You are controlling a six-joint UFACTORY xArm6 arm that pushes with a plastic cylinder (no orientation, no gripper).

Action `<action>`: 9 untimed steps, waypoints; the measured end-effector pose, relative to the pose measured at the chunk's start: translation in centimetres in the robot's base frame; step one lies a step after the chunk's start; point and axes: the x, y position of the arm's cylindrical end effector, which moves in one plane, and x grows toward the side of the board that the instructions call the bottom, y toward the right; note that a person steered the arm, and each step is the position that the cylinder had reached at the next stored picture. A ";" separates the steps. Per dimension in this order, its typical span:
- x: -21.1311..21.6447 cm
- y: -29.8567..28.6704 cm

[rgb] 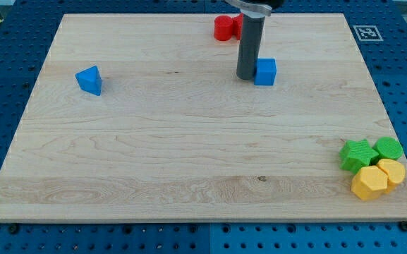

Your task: Push the blue cube to the bottom of the red star

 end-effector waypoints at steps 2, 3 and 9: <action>4.4 -2.3; 0.8 0.9; -3.1 4.3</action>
